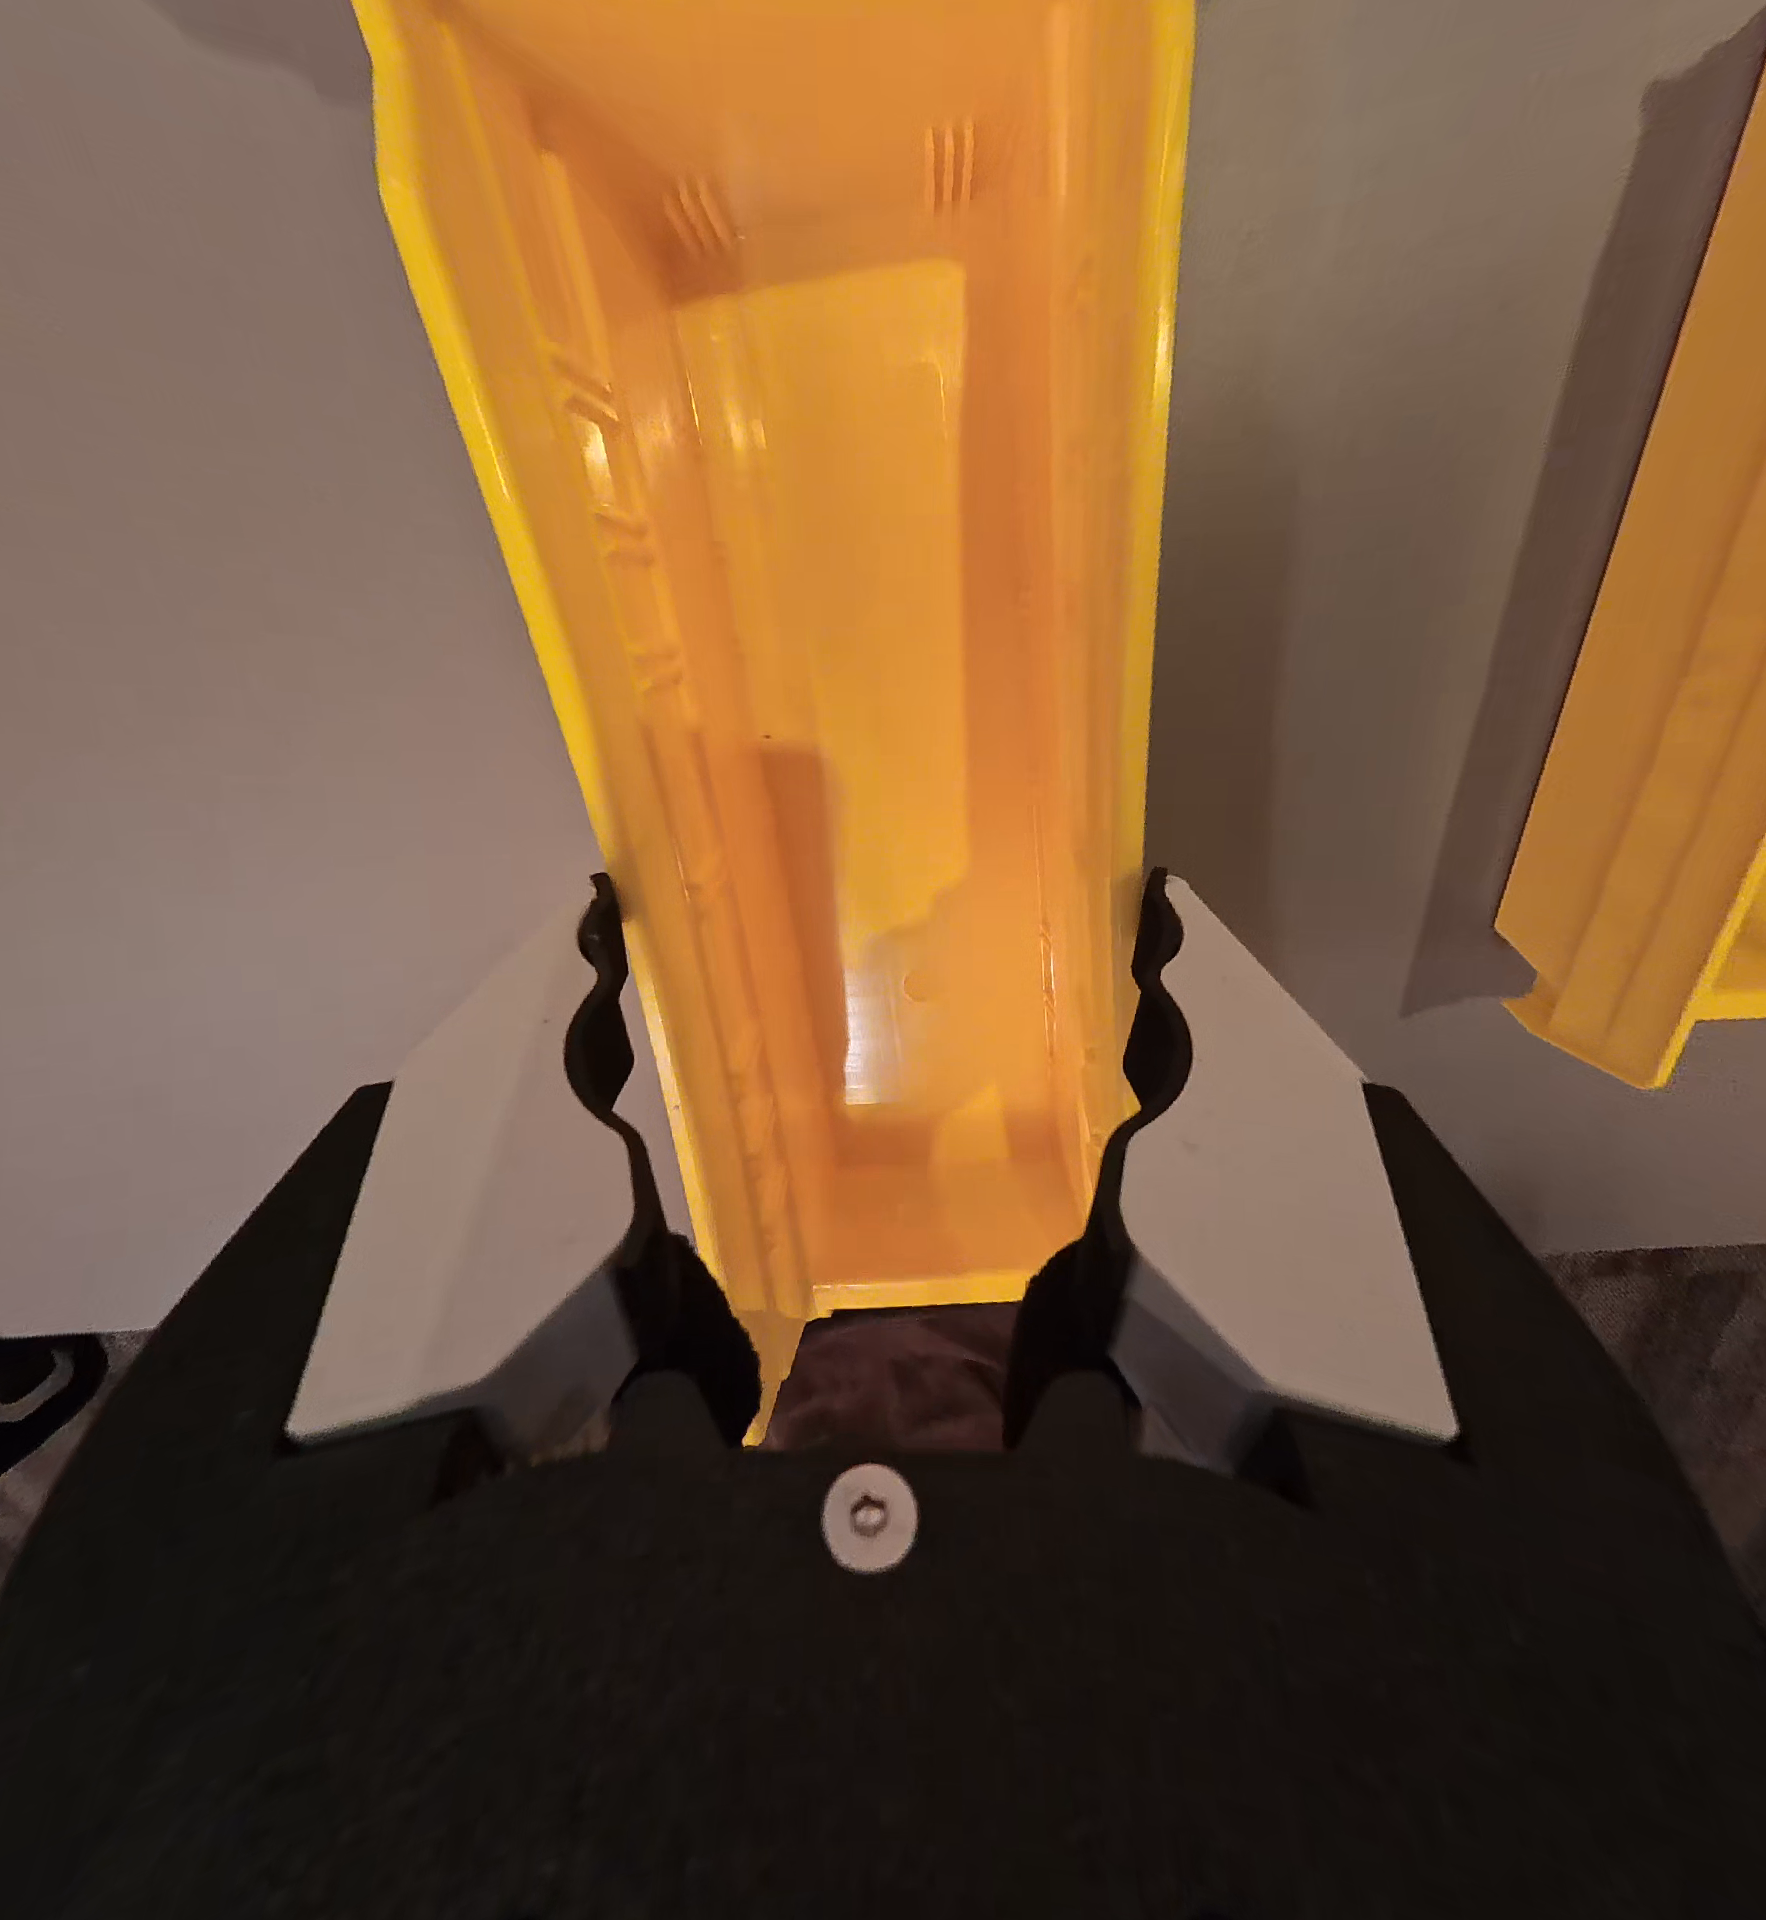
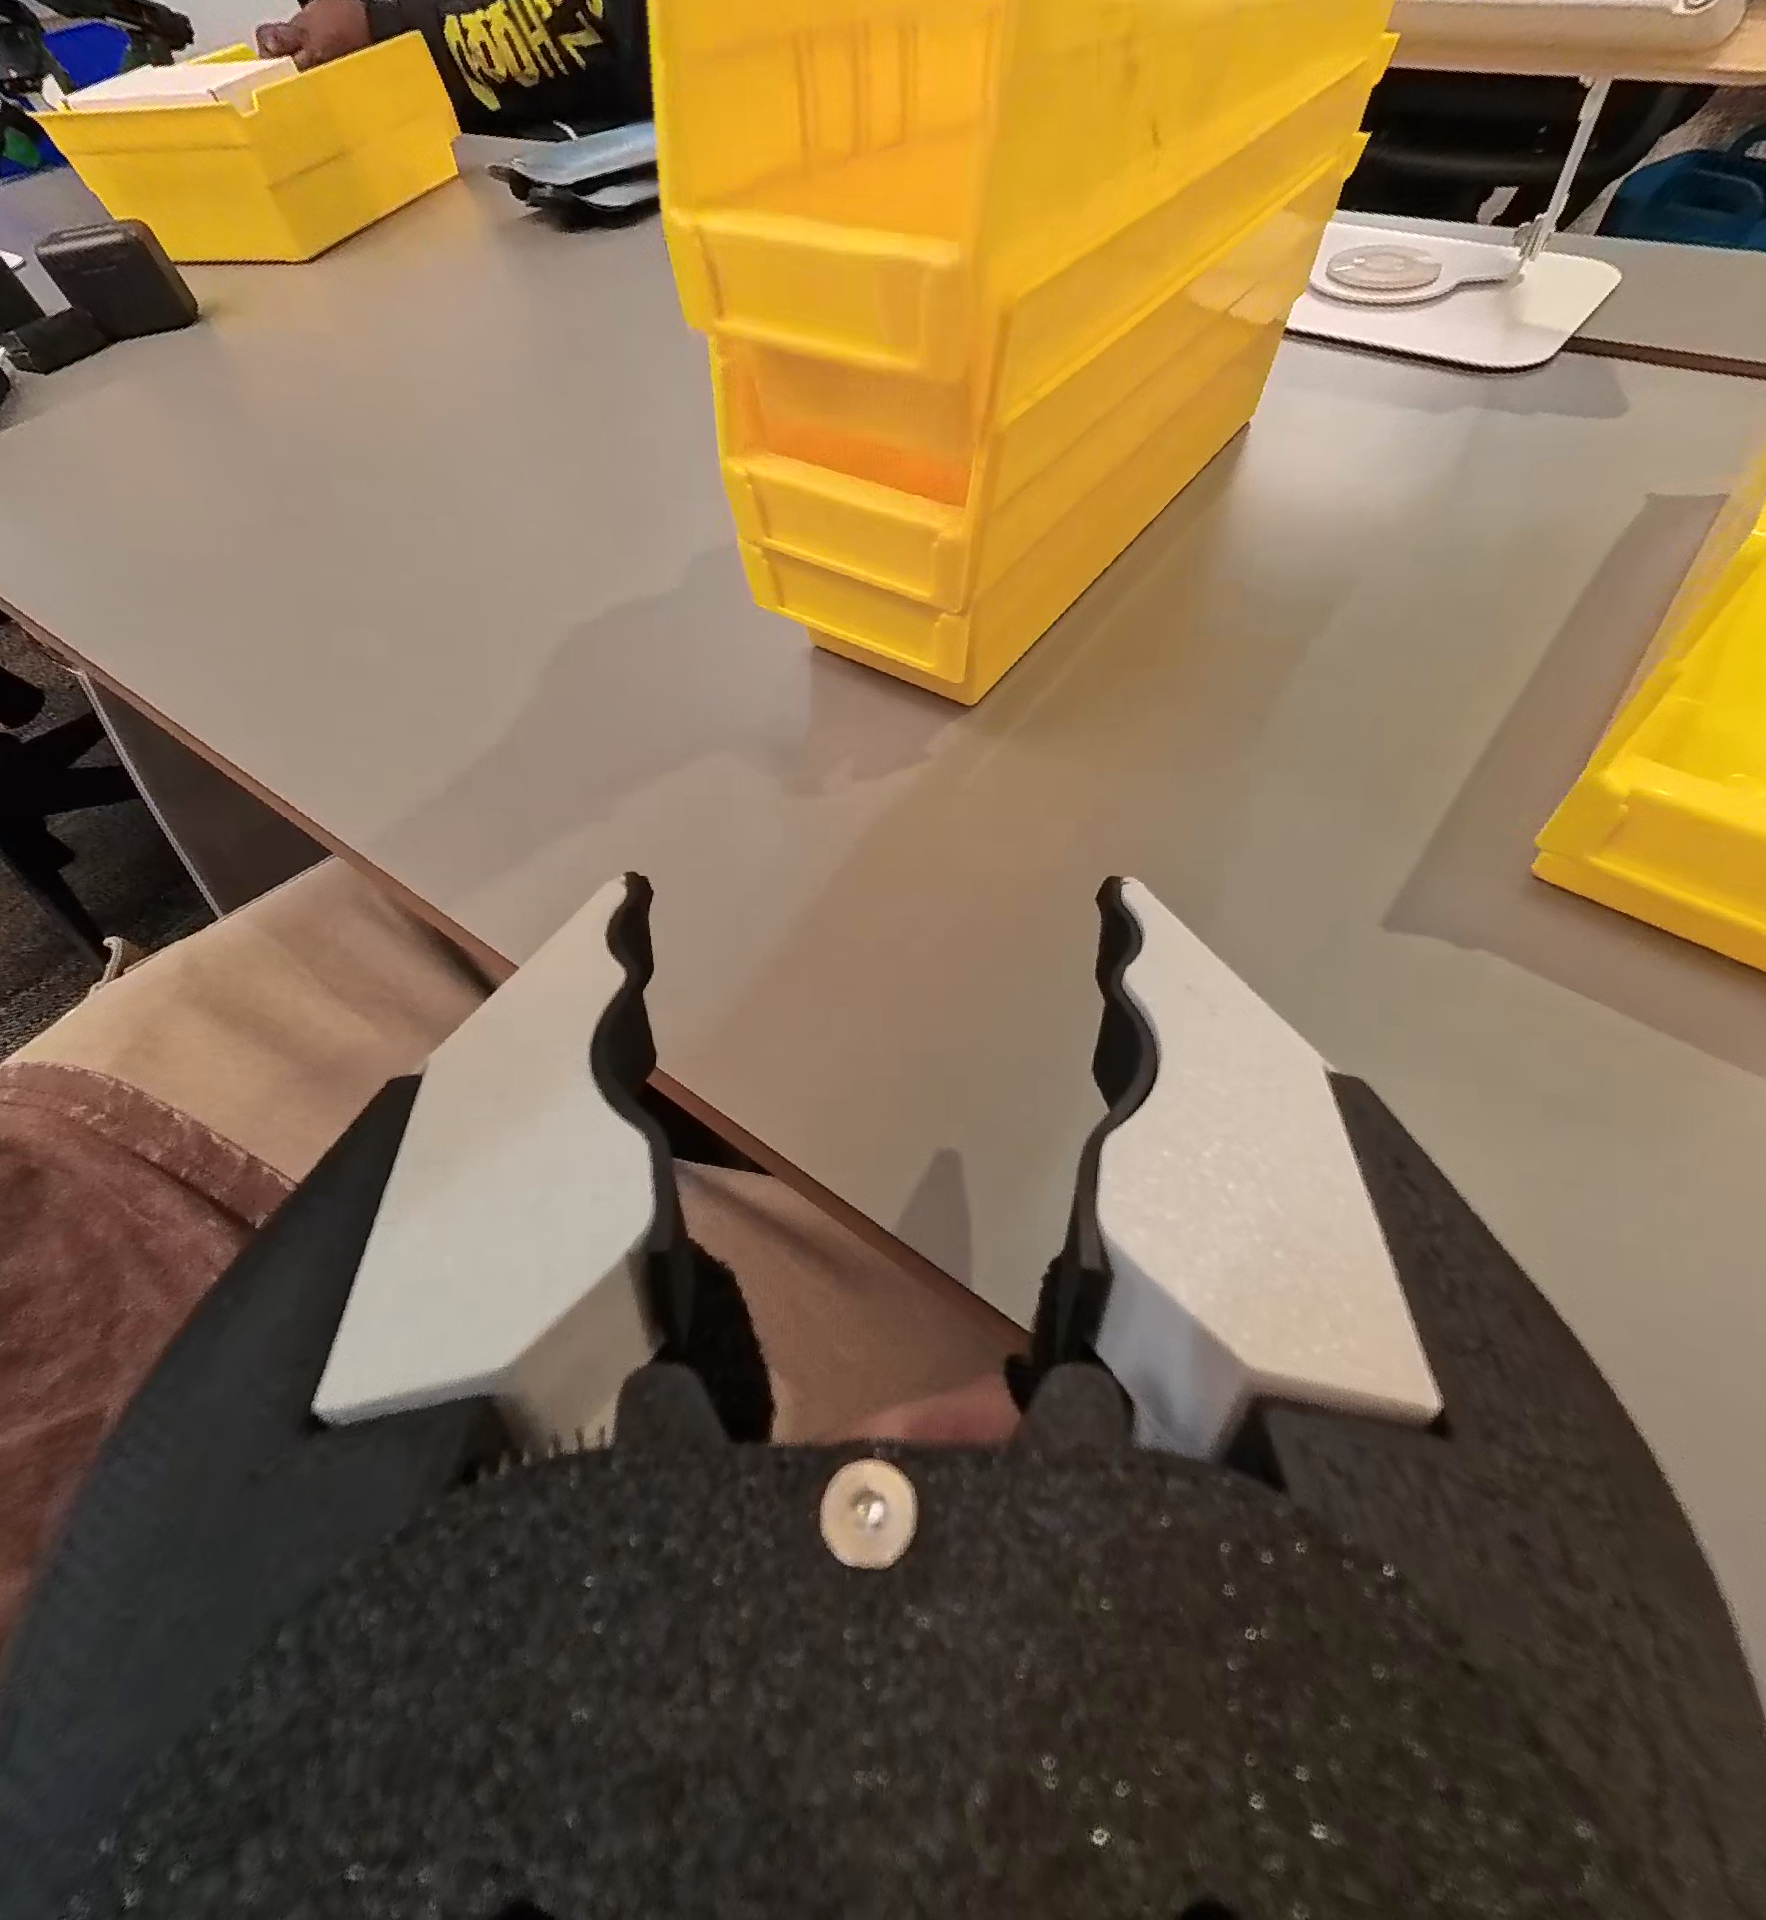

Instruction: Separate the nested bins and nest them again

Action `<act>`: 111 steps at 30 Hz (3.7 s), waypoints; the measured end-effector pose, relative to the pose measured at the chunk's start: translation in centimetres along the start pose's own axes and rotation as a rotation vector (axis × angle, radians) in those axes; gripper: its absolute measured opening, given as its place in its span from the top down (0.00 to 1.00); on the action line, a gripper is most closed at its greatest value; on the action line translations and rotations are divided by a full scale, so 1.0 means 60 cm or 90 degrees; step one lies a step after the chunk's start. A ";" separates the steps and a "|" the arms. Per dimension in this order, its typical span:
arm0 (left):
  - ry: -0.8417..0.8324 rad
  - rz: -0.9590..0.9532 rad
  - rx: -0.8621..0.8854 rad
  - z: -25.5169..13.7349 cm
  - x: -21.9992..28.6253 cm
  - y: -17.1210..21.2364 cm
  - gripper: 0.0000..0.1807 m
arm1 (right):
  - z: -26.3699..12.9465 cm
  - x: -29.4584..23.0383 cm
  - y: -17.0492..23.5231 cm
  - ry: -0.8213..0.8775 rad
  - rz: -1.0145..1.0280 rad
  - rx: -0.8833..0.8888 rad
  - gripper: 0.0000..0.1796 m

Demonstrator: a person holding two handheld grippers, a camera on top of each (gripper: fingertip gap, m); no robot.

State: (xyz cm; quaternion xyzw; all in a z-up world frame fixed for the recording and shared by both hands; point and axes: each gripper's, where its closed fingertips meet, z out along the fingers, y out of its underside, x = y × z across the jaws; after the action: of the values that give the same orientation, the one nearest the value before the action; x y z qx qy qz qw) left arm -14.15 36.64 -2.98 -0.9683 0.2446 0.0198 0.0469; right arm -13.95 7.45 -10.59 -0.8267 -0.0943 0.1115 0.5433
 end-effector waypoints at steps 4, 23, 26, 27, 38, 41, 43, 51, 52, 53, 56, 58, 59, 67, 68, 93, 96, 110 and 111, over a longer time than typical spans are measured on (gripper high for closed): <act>0.000 0.005 0.010 -0.033 -0.002 -0.008 0.47 | 0.000 -0.002 0.001 -0.001 -0.002 -0.001 0.52; -0.050 -0.024 0.018 -0.143 -0.267 0.044 0.46 | 0.005 -0.015 0.006 -0.011 -0.010 -0.006 0.52; -0.055 -0.030 0.001 -0.104 -0.332 0.061 0.45 | 0.008 -0.024 0.003 -0.026 -0.001 -0.003 0.53; -0.054 -0.035 -0.003 -0.088 -0.351 0.065 0.45 | 0.009 -0.027 0.002 -0.033 0.007 0.000 0.53; -0.041 -0.045 -0.060 0.102 -0.461 0.077 0.46 | 0.025 -0.024 0.019 -0.015 0.010 -0.016 0.53; -0.051 -0.034 -0.059 0.120 -0.484 0.074 0.46 | 0.028 -0.025 0.024 -0.015 0.010 -0.022 0.53; -0.048 -0.021 -0.055 0.126 -0.494 0.074 0.45 | 0.030 -0.027 0.027 -0.019 0.013 -0.025 0.53; -0.025 -0.032 -0.065 0.149 -0.508 0.092 0.43 | 0.035 -0.032 0.035 -0.028 0.011 -0.037 0.53; -0.022 -0.035 -0.057 0.149 -0.508 0.090 0.43 | 0.035 -0.033 0.035 -0.028 0.009 -0.039 0.53; -0.019 -0.034 -0.056 0.150 -0.508 0.090 0.42 | 0.035 -0.033 0.036 -0.028 0.007 -0.040 0.53; -0.028 -0.018 -0.058 0.149 -0.510 0.092 0.41 | 0.034 -0.032 0.037 -0.026 0.005 -0.041 0.53; -0.042 -0.018 -0.056 0.148 -0.510 0.091 0.40 | 0.033 -0.030 0.036 -0.024 0.007 -0.040 0.53; -0.053 -0.020 -0.060 0.145 -0.510 0.093 0.40 | 0.033 -0.028 0.036 -0.023 0.008 -0.040 0.53; -0.089 -0.063 -0.002 0.046 -0.463 0.060 0.36 | 0.030 -0.016 0.035 -0.011 0.010 -0.039 0.53; -0.072 -0.067 0.013 0.030 -0.438 0.052 0.36 | 0.029 -0.015 0.034 -0.010 0.010 -0.038 0.53; -0.028 0.019 -0.036 0.075 -0.003 0.042 0.30 | -0.002 0.013 0.007 0.011 0.014 0.007 0.54; 0.002 0.012 -0.037 0.077 0.010 0.043 0.39 | -0.002 0.013 0.008 0.013 0.012 0.005 0.54; -0.024 0.026 -0.052 0.078 0.010 0.048 0.45 | 0.017 -0.027 0.017 -0.014 -0.025 -0.019 0.54; -0.022 0.024 -0.052 0.077 0.011 0.048 0.46 | 0.017 -0.026 0.018 -0.014 -0.026 -0.021 0.54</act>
State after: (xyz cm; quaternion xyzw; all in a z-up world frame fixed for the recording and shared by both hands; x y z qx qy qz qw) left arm -15.02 34.31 -7.86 -0.9640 0.2613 0.0474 0.0114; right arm -15.71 7.47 -11.86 -0.8321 -0.1187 0.1081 0.5309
